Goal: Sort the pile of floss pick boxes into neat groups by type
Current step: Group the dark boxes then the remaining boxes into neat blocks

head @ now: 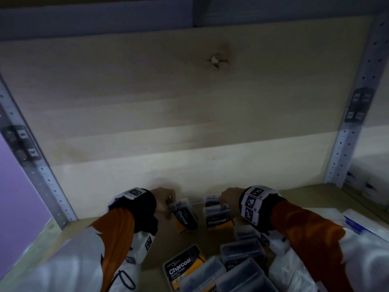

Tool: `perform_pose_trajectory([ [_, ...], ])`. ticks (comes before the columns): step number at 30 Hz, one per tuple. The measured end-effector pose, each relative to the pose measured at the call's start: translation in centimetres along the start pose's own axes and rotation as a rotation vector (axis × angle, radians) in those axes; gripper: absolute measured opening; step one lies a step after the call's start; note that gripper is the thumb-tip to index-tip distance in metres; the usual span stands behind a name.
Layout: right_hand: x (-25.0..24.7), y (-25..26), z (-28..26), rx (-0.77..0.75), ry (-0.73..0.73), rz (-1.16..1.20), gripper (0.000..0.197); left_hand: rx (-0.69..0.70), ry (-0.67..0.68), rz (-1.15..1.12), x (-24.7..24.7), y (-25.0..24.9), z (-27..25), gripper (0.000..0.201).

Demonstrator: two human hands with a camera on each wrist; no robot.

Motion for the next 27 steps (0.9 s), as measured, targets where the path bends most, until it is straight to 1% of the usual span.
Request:
perform_pose_trajectory([
  [1, 0.0, 0.0, 0.0, -0.002, 0.002, -0.004, 0.041, -0.008, 0.019, 0.036, 0.0, 0.1, -0.1, 0.033],
  [4, 0.2, 0.3, 0.3, -0.005, -0.003, -0.055, 0.039, -0.036, 0.081, 0.127, 0.4, 0.5, -0.5, 0.049],
  [7, 0.4, 0.6, 0.8, 0.004, -0.008, -0.077, 0.04, -0.042, 0.094, 0.175, 0.6, 0.9, -0.8, 0.055],
  [9, 0.4, 0.5, 1.2, 0.012, -0.016, -0.056, 0.039, -0.056, 0.09, 0.187, 0.7, 1.2, -1.0, 0.054],
  [11, 0.3, 0.5, 1.4, 0.002, -0.031, -0.033, 0.033, -0.08, 0.102, 0.21, 0.8, 1.6, -1.2, 0.051],
  [14, 0.7, 0.5, 1.8, -0.014, -0.022, 0.0, 0.024, -0.114, 0.143, 0.258, 1.1, 2.2, -1.4, 0.038],
  [16, 0.7, 0.5, 1.9, -0.014, -0.029, 0.009, 0.028, -0.138, 0.161, 0.268, 1.2, 2.6, -1.5, 0.044],
  [18, 0.6, 0.6, 1.7, -0.01, -0.009, -0.008, 0.027, -0.155, 0.184, 0.268, 1.3, 2.8, -1.6, 0.05],
  [21, 0.4, 0.5, 1.4, 0.035, 0.006, -0.058, 0.029, -0.155, 0.202, 0.264, 1.4, 2.8, -1.6, 0.053],
  [23, 0.1, 0.7, 0.9, 0.035, 0.014, -0.071, 0.028, -0.142, 0.204, 0.254, 1.5, 2.7, -1.6, 0.053],
  [25, -0.2, 0.7, 0.6, 0.039, 0.019, -0.089, 0.04, -0.109, 0.179, 0.24, 1.3, 2.2, -1.5, 0.054],
  [27, -0.4, 0.6, 0.4, 0.049, 0.035, -0.088, 0.045, -0.071, 0.159, 0.239, 1.3, 1.7, -1.3, 0.054],
])
Point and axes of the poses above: each hand's wrist, its own z-axis towards the middle knuckle, its own x-axis out of the palm, y = z × x, the point moved 10 cm from there along z, towards the middle knuckle, and after that the axes turned 11 degrees about x, right-handed, at the moved point
